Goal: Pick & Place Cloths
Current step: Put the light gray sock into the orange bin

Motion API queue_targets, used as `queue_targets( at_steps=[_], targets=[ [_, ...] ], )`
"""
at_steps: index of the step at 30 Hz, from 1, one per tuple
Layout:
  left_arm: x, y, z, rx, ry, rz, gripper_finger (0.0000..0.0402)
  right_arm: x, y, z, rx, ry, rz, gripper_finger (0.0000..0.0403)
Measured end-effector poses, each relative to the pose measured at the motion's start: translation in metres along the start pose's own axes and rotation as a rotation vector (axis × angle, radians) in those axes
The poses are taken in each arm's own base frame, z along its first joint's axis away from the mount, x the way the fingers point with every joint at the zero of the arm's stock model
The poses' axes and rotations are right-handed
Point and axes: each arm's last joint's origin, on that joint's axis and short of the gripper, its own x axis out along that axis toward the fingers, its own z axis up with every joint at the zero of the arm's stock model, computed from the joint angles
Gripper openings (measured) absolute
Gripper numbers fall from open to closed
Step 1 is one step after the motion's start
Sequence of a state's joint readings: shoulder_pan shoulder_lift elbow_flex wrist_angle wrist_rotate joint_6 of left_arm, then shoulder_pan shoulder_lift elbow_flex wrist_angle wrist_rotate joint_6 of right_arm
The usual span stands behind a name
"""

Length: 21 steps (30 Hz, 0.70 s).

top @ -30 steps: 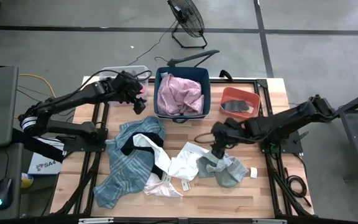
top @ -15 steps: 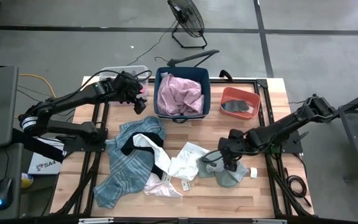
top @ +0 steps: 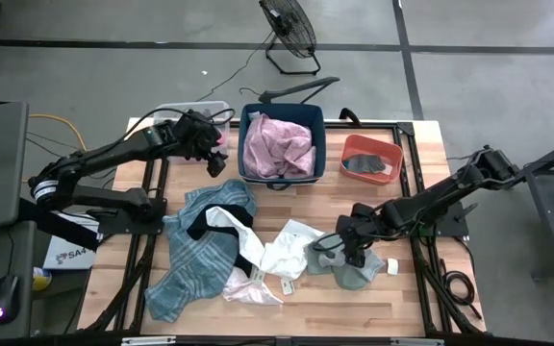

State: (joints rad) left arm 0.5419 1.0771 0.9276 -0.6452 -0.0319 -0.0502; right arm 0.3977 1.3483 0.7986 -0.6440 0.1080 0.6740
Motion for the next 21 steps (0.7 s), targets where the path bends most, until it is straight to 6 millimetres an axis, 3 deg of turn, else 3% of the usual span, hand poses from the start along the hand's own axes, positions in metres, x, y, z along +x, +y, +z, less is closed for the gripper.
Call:
queue_targets(
  at_steps=[8, 16, 21],
  targets=[
    [0.0, -0.017, -0.004, 0.075, 0.011, -0.148, 0.0243, 0.0, 0.001, 0.001, -0.017, -0.003, 0.016, 0.021],
    [0.009, -0.047, -0.041, 0.123, -0.004, -0.267, 0.0243, 0.0, 0.002, 0.0, -0.016, 0.012, 0.035, 0.0138],
    [0.003, -0.059, -0.06, 0.135, -0.066, -0.345, 0.0243, 0.0, 0.002, 0.0, -0.017, 0.017, 0.031, 0.0106]
  ],
)
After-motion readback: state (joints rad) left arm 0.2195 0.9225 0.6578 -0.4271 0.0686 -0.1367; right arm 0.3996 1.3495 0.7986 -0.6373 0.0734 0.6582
